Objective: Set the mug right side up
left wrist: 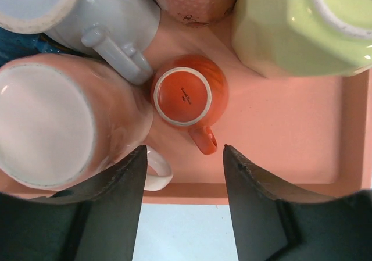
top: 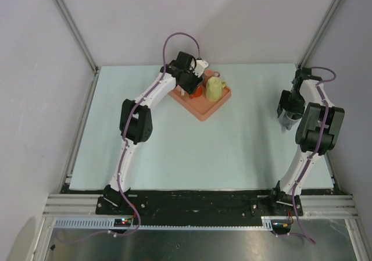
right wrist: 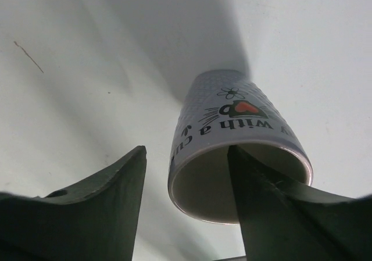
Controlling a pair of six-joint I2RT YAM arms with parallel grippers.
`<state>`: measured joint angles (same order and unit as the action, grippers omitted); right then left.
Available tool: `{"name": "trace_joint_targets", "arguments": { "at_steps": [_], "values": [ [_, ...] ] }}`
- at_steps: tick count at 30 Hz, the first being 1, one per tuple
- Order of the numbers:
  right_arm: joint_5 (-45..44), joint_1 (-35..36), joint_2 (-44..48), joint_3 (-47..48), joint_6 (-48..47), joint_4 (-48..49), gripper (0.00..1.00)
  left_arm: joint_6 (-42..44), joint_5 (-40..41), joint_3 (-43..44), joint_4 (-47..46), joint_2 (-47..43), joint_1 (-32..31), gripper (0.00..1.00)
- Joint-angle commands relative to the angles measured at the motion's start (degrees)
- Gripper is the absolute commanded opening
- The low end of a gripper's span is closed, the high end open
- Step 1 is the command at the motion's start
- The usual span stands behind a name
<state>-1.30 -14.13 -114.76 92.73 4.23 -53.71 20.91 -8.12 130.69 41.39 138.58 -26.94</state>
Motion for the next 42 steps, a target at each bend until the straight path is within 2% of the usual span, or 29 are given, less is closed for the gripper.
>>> {"name": "trace_joint_targets", "arguments": {
  "at_steps": [1, 4, 17, 20, 23, 24, 29, 32, 33, 35, 38, 42],
  "values": [
    [-1.28, 0.75, 4.03, 2.53, -0.43, -2.44, 0.66, -2.25, -0.28, 2.23, -0.76, 1.63, -0.09, 0.57],
    [-1.45, 1.25, 6.09, 3.01, -0.37, -3.0, 0.68, -4.74, 0.07, 1.76, -0.71, 2.0, -0.19, 0.52],
    [-2.74, 2.22, 14.14, 1.52, -0.06, -2.41, 0.69, -8.31, 1.85, 1.27, -0.58, 3.65, -0.77, 0.44],
    [-2.82, 2.37, 15.73, 1.18, 0.17, -2.37, 0.69, -8.32, 2.91, 1.31, -0.33, 3.87, -1.21, 0.33],
    [-2.49, 2.62, 17.63, 0.96, 0.06, -2.14, 0.69, -8.63, 3.16, 1.69, -0.27, 4.07, -1.34, 0.1],
    [-2.31, 2.71, 18.12, 1.05, 0.02, -2.16, 0.69, -8.7, 3.14, 1.72, -0.31, 4.02, -1.35, 0.05],
    [-0.55, 4.36, 21.66, 1.59, -0.27, -2.2, 0.7, -10.63, 2.88, -0.23, -0.32, 1.23, -0.76, 0.0],
    [1.76, 7.51, 24.97, 1.14, -0.07, -1.12, 0.77, -14.35, 0.15, -2.26, -0.34, -3.55, 0.6, 0.0],
    [3.6, 9.55, 25.87, 0.74, 0.01, -0.07, 0.88, -15.52, -1.32, -2.8, -0.3, -5.06, 1.25, 0.0],
    [7.1, 14.13, 27.67, -0.32, 0.35, 2.36, 0.97, -17.85, -5.55, -3.67, -0.29, -8.55, 2.04, 0.0],
    [17.17, 20.38, 30.41, -2.54, 3.66, 9.28, 0.99, -19.55, -11.55, -5.14, -0.26, -13.94, 2.45, 0.0],
    [28.07, 27.01, 34.92, -9.77, 14.62, 29.22, 0.99, -20.39, -15.04, -7.49, -0.25, -21.4, 2.59, 0.0]
  ]
}}
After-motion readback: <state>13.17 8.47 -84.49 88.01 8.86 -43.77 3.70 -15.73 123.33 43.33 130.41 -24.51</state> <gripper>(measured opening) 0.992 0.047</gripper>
